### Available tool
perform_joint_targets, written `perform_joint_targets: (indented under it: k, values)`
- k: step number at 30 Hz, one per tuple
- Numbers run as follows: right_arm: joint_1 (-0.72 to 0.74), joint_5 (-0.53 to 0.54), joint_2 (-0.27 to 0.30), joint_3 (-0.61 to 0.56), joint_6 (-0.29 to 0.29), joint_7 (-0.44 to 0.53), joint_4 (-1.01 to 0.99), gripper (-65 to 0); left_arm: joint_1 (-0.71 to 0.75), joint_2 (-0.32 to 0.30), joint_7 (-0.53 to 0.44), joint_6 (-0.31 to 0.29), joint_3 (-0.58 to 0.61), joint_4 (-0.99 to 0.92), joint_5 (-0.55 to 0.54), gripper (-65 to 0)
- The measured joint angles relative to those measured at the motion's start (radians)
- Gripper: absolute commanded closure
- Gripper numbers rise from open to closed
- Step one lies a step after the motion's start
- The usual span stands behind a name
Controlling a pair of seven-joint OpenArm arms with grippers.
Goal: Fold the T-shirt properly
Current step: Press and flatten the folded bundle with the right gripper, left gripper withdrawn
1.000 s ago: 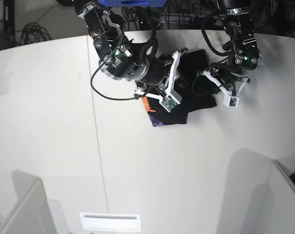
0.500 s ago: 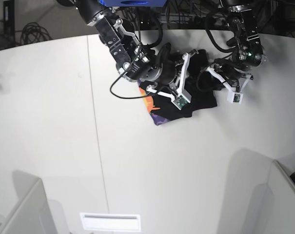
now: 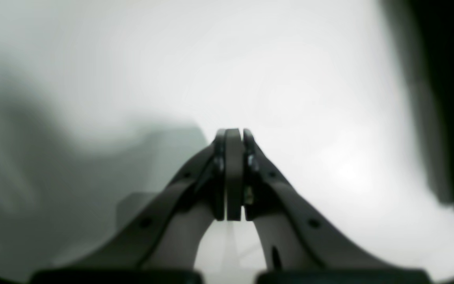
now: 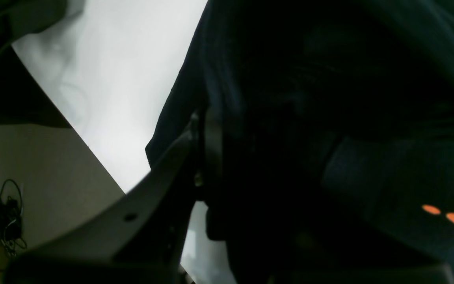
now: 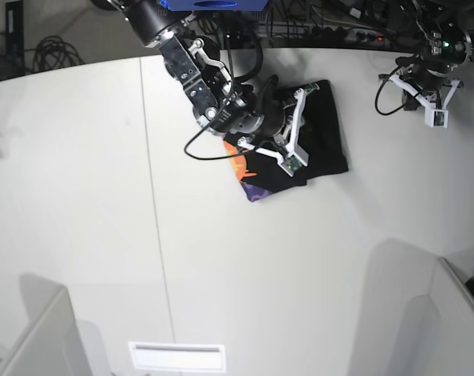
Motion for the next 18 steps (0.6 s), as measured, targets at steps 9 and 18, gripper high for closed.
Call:
perform_joint_targets:
  k: [9, 18]
  values:
    - [0.003, 0.001, 0.000, 0.000, -0.012, 0.000, 0.001, -29.7, 0.027, 0.006, -0.004, -0.068, -0.111, 0.000, -0.003, 0.0]
    - [0.052, 0.003, -0.005, -0.116, -0.093, 0.000, 0.018, -30.3, 0.038, 0.008, -0.004, -0.068, -0.110, 0.000, -0.005, 0.0]
